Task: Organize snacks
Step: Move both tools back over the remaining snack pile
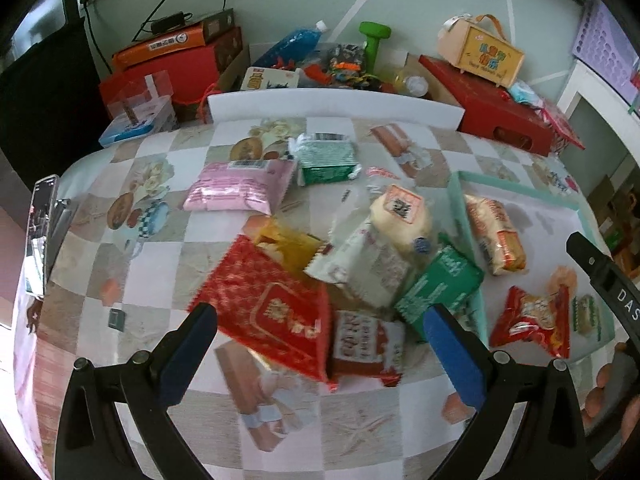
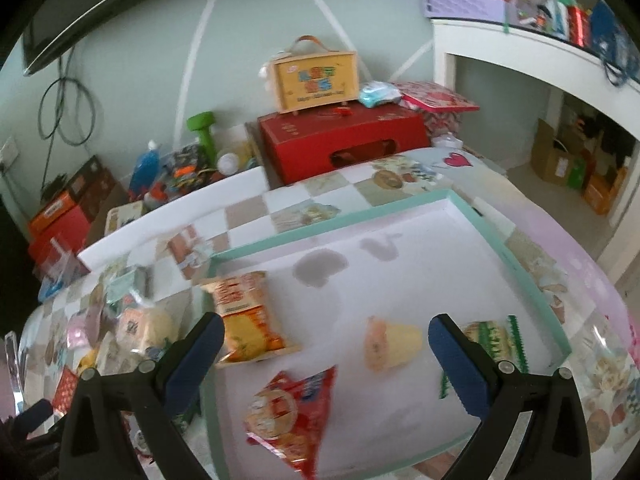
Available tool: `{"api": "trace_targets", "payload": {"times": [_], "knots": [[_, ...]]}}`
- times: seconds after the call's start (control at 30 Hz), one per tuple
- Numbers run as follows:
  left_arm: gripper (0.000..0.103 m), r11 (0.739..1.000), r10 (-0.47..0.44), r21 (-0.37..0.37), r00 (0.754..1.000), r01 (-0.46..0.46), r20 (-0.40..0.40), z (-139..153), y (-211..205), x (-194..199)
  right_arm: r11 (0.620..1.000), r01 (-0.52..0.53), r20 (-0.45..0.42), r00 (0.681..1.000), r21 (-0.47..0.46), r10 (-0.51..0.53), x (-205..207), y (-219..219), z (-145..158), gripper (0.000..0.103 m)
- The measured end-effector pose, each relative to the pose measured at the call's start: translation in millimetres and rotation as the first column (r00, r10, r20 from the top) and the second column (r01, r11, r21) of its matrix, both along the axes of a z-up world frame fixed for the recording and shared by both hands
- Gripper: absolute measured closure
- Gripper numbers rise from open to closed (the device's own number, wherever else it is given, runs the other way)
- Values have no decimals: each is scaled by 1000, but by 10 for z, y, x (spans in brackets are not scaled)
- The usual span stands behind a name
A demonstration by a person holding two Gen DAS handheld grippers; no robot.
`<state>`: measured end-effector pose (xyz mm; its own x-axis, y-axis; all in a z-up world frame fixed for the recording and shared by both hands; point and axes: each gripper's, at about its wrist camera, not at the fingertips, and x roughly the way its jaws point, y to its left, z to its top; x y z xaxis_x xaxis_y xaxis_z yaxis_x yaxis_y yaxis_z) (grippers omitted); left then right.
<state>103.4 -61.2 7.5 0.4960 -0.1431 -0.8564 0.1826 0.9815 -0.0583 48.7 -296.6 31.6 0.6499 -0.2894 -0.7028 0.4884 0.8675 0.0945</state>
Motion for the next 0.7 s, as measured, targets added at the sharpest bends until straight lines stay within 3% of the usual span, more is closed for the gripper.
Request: {"api": "trace_targets", "payload": {"times": [0.23, 0.47, 0.7], "knots": [[0, 999, 10, -31, 1000, -11, -26, 18, 182, 47, 997, -52, -1, 999, -57, 52, 69, 352, 102, 0], [0, 996, 64, -65, 996, -68, -70, -18, 419, 108, 997, -69, 8, 998, 14, 69, 126, 546, 172, 0], [0, 984, 142, -94, 985, -151, -97, -43, 715, 143, 994, -108, 31, 994, 24, 107, 222, 800, 302, 0]]}}
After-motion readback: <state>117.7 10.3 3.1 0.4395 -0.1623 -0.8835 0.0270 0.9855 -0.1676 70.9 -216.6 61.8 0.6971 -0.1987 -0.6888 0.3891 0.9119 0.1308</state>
